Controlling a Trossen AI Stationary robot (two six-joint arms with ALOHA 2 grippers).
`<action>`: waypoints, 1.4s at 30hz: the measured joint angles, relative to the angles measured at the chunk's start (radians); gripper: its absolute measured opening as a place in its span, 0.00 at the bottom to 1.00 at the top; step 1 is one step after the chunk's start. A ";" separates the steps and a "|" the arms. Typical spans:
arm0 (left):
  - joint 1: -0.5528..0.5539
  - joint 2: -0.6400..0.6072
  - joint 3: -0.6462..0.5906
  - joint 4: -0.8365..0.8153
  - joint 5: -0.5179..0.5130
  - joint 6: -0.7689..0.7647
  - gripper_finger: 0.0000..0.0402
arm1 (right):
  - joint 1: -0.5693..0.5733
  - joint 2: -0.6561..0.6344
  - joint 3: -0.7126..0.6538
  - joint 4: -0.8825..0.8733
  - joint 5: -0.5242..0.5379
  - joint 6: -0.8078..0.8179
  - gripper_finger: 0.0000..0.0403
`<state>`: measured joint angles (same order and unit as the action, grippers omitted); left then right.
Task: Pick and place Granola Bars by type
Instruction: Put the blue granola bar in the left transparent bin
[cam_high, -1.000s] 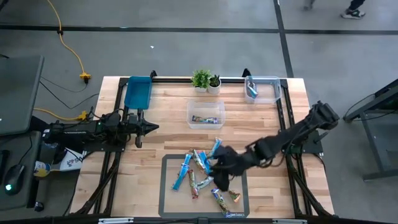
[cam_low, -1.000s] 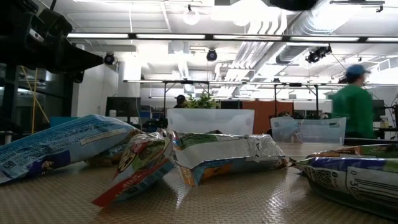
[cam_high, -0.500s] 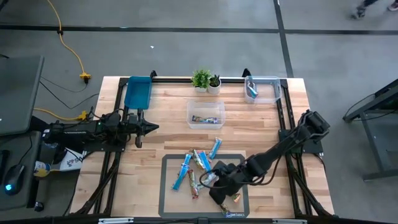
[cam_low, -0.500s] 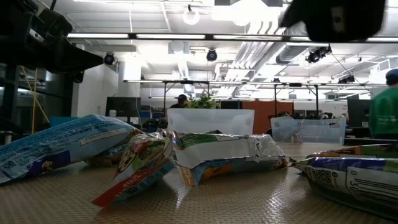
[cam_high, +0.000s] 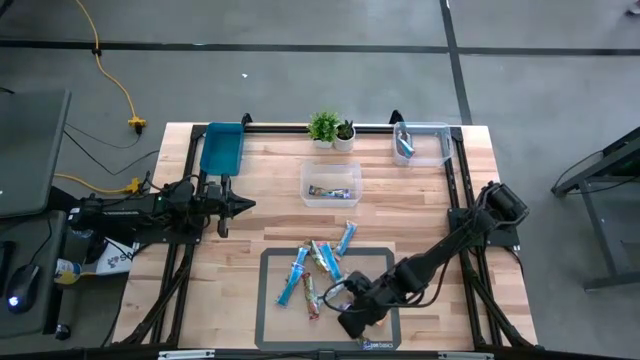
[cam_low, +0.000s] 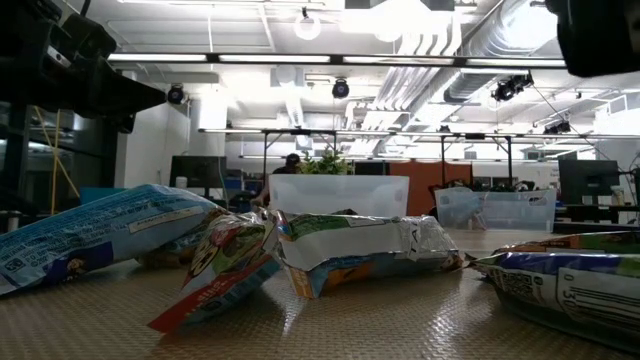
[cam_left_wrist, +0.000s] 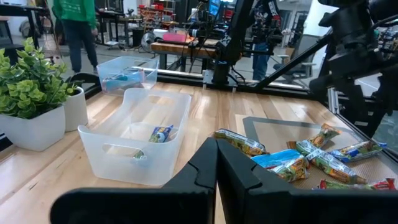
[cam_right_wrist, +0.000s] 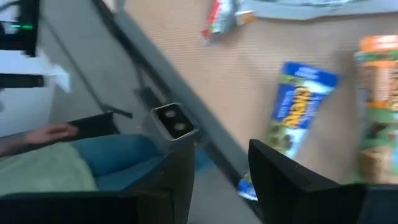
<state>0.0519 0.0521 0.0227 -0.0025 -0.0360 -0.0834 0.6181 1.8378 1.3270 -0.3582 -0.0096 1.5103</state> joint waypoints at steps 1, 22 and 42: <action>0.000 0.000 0.000 0.000 0.000 0.000 0.00 | 0.001 0.003 0.000 0.032 -0.004 -0.002 0.33; 0.000 0.000 0.000 0.000 0.000 0.000 0.00 | 0.079 0.382 0.729 -0.545 -0.075 0.004 0.33; 0.000 0.000 0.000 0.000 0.000 0.000 0.00 | 0.064 0.549 0.824 -0.758 0.061 0.205 0.43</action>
<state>0.0521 0.0521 0.0231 -0.0025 -0.0364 -0.0837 0.6822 2.3867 2.1506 -1.1159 0.0510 1.7153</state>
